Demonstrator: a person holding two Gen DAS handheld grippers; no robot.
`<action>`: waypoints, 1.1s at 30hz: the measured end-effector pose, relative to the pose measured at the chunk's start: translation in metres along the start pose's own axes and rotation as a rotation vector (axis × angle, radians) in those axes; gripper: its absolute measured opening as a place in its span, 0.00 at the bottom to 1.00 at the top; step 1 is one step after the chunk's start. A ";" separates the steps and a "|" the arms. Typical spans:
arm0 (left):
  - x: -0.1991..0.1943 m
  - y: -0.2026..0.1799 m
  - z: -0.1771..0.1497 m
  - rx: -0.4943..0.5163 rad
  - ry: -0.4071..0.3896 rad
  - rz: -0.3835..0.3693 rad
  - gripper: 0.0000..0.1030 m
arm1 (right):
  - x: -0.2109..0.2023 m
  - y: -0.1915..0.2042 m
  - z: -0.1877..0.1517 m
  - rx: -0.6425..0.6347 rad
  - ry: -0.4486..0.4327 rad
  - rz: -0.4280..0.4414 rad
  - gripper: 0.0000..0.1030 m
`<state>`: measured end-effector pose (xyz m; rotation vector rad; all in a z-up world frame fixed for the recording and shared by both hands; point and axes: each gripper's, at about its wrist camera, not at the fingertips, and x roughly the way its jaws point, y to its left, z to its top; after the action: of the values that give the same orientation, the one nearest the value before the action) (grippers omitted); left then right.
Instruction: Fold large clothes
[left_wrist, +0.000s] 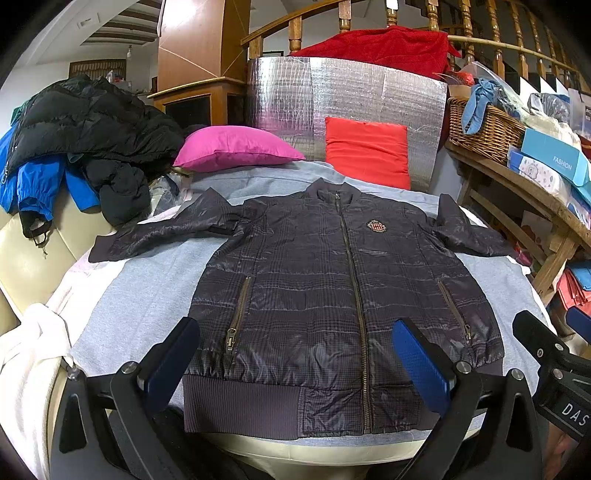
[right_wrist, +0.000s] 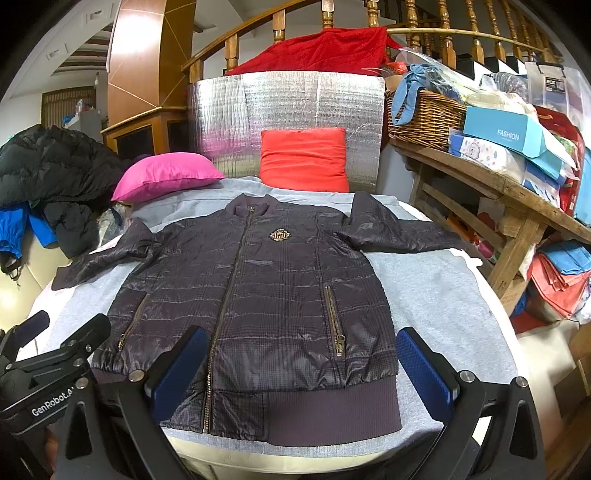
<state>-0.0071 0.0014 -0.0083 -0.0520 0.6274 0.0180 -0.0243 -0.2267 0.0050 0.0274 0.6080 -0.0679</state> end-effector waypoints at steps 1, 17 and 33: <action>0.000 0.000 0.000 0.001 -0.001 0.001 1.00 | 0.000 0.000 0.000 0.001 0.000 0.001 1.00; 0.001 -0.003 0.000 0.000 -0.001 0.000 1.00 | 0.001 0.002 -0.003 -0.001 0.000 0.003 1.00; 0.016 -0.001 -0.005 0.009 0.022 -0.013 1.00 | 0.011 -0.002 -0.013 0.012 0.028 0.050 1.00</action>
<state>0.0028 0.0006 -0.0213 -0.0479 0.6487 0.0026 -0.0226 -0.2284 -0.0123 0.0551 0.6343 -0.0230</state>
